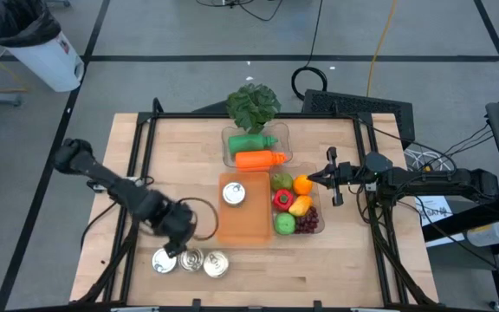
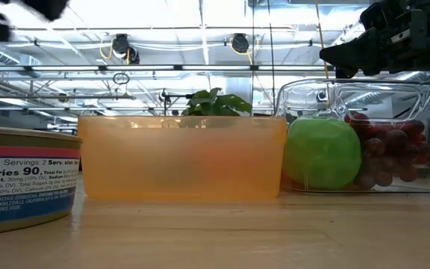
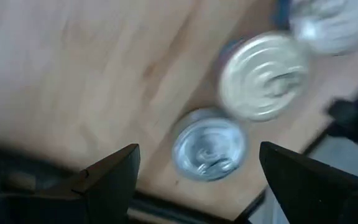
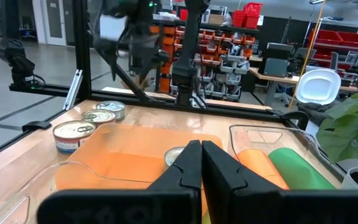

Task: Pick & Place Food Item
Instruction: Put the left blue pink tuna can into the orange bin

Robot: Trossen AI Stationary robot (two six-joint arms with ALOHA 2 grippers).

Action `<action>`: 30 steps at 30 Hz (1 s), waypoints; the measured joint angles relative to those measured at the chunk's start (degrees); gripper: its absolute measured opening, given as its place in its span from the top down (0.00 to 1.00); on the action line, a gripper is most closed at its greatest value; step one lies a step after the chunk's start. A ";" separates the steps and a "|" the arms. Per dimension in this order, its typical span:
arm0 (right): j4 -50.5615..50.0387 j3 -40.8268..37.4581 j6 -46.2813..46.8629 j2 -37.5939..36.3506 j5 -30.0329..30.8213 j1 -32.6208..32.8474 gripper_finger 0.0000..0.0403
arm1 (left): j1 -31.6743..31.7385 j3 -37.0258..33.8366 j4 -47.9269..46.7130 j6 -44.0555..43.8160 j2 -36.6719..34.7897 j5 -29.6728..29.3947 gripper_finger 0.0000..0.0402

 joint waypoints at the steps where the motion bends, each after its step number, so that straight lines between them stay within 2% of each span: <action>1: 0.00 -0.01 0.00 0.01 -0.01 0.01 1.00 | -1.83 -0.77 -0.11 -4.08 0.07 -0.12 0.14; 4: -0.02 0.00 0.01 0.00 -0.01 0.01 1.00 | -7.20 -2.41 1.11 -14.57 0.12 -0.60 0.14; 6: 0.00 0.00 0.00 0.00 0.00 0.01 1.00 | -9.73 -3.76 3.28 -18.21 0.26 -1.08 0.14; 11: -0.02 0.00 -0.01 0.01 0.01 -0.01 1.00 | -11.91 -6.73 12.78 -17.76 0.36 -14.01 0.14; 14: 0.00 -0.01 0.01 -0.01 0.01 -0.01 1.00 | -11.85 -9.15 15.43 -15.66 0.36 -18.91 0.14; 22: 0.00 -0.02 0.00 0.00 0.01 0.01 1.00 | -10.07 -17.30 23.34 -11.67 0.40 -18.01 0.14; 30: 0.00 -0.02 -0.01 -0.01 -0.01 -0.01 1.00 | -10.00 -20.63 30.49 -5.26 0.38 -15.71 0.14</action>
